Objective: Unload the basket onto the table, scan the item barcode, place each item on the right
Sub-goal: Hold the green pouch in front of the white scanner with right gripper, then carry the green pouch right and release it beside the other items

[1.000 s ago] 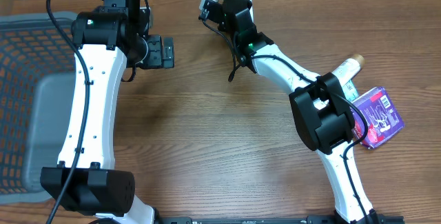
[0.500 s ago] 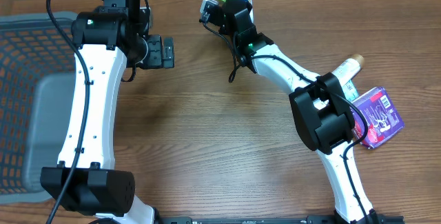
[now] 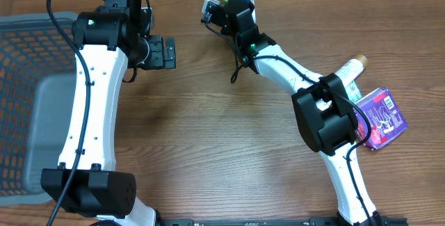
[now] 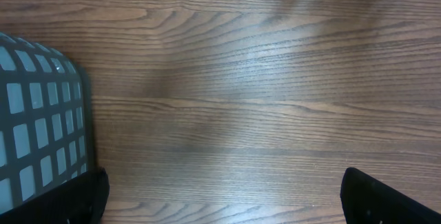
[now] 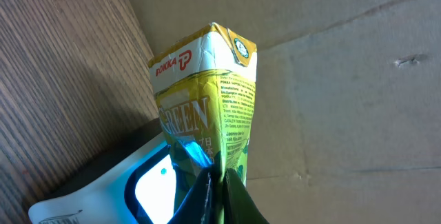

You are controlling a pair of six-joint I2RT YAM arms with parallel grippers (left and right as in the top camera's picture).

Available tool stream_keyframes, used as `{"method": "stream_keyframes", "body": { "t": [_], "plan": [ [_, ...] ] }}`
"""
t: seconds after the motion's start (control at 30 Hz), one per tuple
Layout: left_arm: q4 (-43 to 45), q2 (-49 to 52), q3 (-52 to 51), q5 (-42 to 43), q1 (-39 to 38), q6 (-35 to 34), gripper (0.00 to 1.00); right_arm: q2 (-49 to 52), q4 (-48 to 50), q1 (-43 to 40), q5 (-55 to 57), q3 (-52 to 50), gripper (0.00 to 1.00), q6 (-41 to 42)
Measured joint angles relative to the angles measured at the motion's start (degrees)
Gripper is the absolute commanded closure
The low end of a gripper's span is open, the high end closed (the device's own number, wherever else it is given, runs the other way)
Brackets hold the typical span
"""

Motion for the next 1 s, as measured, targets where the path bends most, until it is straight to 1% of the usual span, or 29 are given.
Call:
{"method": "stream_keyframes", "body": {
  "t": [0.17,0.23,0.37,0.43,0.47,0.53,0.57,0.6,0.67,0.73,0.83,0.87,1.0],
  "plan": [
    [0.0,0.0,0.0,0.0,0.0,0.0,0.00,0.0,-2.1,0.4,0.0,0.0,0.96,0.3],
    [0.0,0.0,0.0,0.0,0.0,0.0,0.00,-0.5,-5.5,1.0,0.0,0.0,0.96,1.7],
    [0.0,0.0,0.0,0.0,0.0,0.0,0.01,-4.6,-18.2,2.3,0.0,0.0,0.96,6.7],
    [0.0,0.0,0.0,0.0,0.0,0.0,0.00,-8.5,-27.7,3.8,-0.5,0.0,0.96,12.0],
    [0.0,0.0,0.0,0.0,0.0,0.0,0.00,-9.6,-29.7,4.3,-0.7,0.0,0.96,13.4],
    [0.0,0.0,0.0,0.0,0.0,0.0,0.01,-14.4,-38.2,6.3,-3.2,0.0,0.96,20.4],
    [-0.1,0.0,0.0,0.0,0.0,0.0,0.01,-17.0,-42.4,7.1,-5.3,0.0,0.96,25.2],
    [0.0,0.0,0.0,0.0,0.0,0.0,0.00,-18.5,-44.3,7.5,-6.7,0.0,0.96,27.3],
    [0.0,0.0,0.0,0.0,0.0,0.0,0.00,-23.7,-51.8,8.1,-12.0,0.0,0.96,37.9],
    [0.0,0.0,0.0,0.0,0.0,0.0,0.00,-27.9,-56.7,7.2,-15.1,0.0,0.96,47.3],
    [0.0,0.0,0.0,0.0,0.0,0.0,0.00,-32.8,-65.1,1.7,-17.8,0.1,0.96,60.8],
    [0.0,0.0,0.0,0.0,0.0,0.0,0.01,-33.4,-66.9,0.0,-18.1,0.2,0.96,63.2],
    [0.0,0.0,0.0,0.0,0.0,0.0,0.01,-34.1,-80.8,-13.9,-14.6,0.4,0.96,80.3]
  ]
}}
